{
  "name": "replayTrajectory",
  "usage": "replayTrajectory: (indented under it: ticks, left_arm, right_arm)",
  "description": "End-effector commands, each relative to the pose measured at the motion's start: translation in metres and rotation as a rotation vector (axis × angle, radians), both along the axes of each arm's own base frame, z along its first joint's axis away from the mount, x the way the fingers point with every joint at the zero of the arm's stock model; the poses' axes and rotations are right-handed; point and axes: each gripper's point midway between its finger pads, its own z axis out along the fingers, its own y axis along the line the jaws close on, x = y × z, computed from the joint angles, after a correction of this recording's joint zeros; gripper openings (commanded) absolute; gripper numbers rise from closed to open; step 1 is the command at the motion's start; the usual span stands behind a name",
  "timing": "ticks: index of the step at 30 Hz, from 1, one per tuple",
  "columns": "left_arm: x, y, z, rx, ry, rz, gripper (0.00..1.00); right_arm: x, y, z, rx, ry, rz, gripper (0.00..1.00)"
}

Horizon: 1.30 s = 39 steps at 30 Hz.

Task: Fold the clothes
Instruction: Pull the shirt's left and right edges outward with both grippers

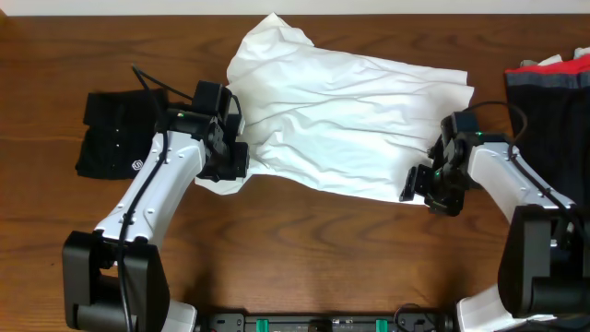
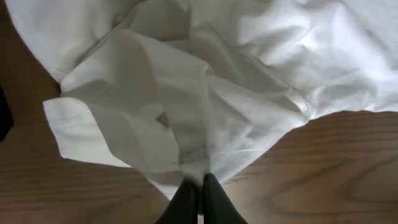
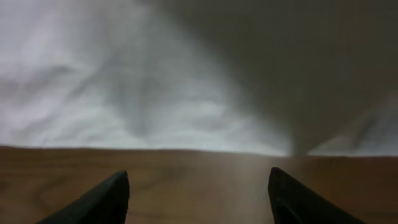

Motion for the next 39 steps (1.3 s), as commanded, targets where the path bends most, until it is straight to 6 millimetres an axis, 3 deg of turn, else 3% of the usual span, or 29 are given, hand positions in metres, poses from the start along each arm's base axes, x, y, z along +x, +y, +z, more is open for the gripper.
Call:
replayTrajectory:
  ticks: [1,10,15,19,20,24,32,39]
  left_arm:
    - [0.001,0.000,0.001,0.007,-0.001,0.004,0.06]
    - [0.002,0.001,0.001,0.007,-0.003,0.004,0.06]
    - [0.001,0.001,0.001,0.007,-0.002,0.004,0.06]
    - [-0.001,0.001,0.001,0.010,0.009,0.004,0.06]
    - [-0.003,0.001,0.000,0.011,0.014,0.004,0.06]
    - [-0.015,0.004,-0.001,0.020,0.064,0.006,0.06]
    - [-0.071,0.003,0.003,-0.002,0.311,0.089,0.06]
    - [-0.097,-0.002,0.009,-0.015,0.428,0.124,0.06]
  right_arm:
    - [0.002,-0.009,-0.006,-0.028,0.005,-0.082,0.68]
    - [-0.006,-0.021,-0.029,-0.097,0.001,-0.171,0.50]
    - [-0.006,-0.029,-0.031,-0.142,-0.009,-0.173,0.31]
    - [-0.003,-0.038,-0.030,-0.163,-0.018,-0.185,0.04]
    - [-0.003,-0.041,-0.029,-0.167,-0.022,-0.182,0.01]
    - [-0.009,-0.052,-0.023,-0.168,-0.017,-0.159,0.01]
    - [-0.049,-0.079,-0.008,-0.288,0.115,-0.151,0.01]
    - [-0.058,-0.088,-0.005,-0.343,0.146,-0.142,0.01]
